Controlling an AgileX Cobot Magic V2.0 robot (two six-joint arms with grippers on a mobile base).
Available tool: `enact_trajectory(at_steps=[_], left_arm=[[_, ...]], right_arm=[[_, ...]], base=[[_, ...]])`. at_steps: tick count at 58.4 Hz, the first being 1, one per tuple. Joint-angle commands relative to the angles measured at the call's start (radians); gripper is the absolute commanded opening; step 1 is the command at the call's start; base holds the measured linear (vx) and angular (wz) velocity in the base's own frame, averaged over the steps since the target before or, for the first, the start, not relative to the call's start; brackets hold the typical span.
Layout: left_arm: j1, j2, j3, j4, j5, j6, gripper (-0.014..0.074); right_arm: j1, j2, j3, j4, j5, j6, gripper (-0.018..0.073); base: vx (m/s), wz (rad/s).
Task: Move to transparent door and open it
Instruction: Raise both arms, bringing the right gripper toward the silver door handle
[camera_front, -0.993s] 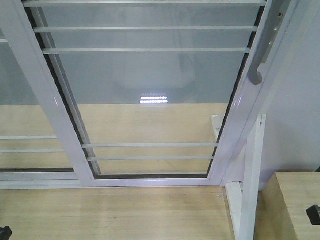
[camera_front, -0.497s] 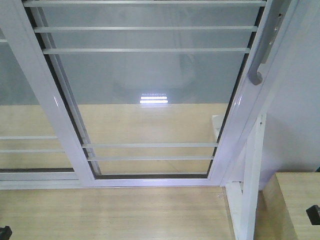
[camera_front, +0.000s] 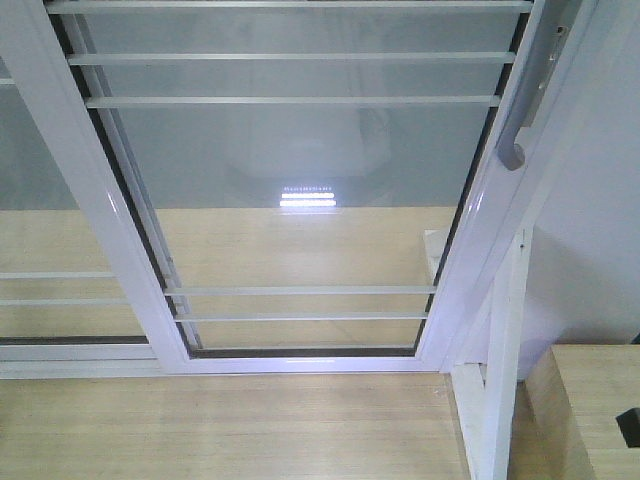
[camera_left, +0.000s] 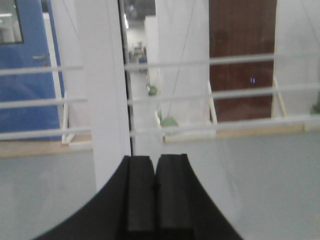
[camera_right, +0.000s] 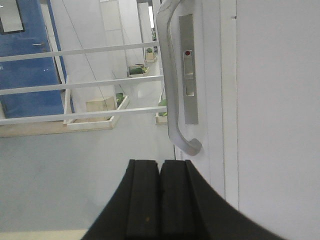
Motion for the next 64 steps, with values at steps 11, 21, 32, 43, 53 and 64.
enact_trajectory(at_steps=[11, 21, 32, 43, 53, 64], left_arm=[[-0.005, -0.012, -0.006, -0.002, -0.140, -0.185, 0.0003], [-0.005, 0.103, -0.111, 0.002, -0.080, -0.141, 0.0003], [-0.005, 0.431, -0.277, 0.001, -0.151, -0.103, 0.0003], [-0.005, 0.756, -0.466, 0.002, -0.297, -0.103, 0.0003], [-0.005, 0.984, -0.590, 0.009, -0.422, -0.102, 0.0003], [-0.005, 1.093, -0.622, 0.008, -0.544, -0.102, 0.0003]], right_arm=[[-0.005, 0.006, -0.064, -0.077, -0.141, -0.058, -0.0004], [-0.005, 0.148, -0.225, -0.078, -0.088, -0.063, -0.0004], [-0.005, 0.435, -0.421, -0.078, -0.131, -0.143, -0.0004], [-0.005, 0.721, -0.584, -0.077, -0.235, -0.155, -0.0004], [-0.005, 0.938, -0.641, -0.077, -0.435, -0.155, -0.0004], [-0.005, 1.079, -0.640, -0.077, -0.599, -0.153, -0.0004]], base=[[0.00, 0.00], [0.00, 0.00], [0.00, 0.00], [0.00, 0.00], [0.00, 0.00], [0.00, 0.00]])
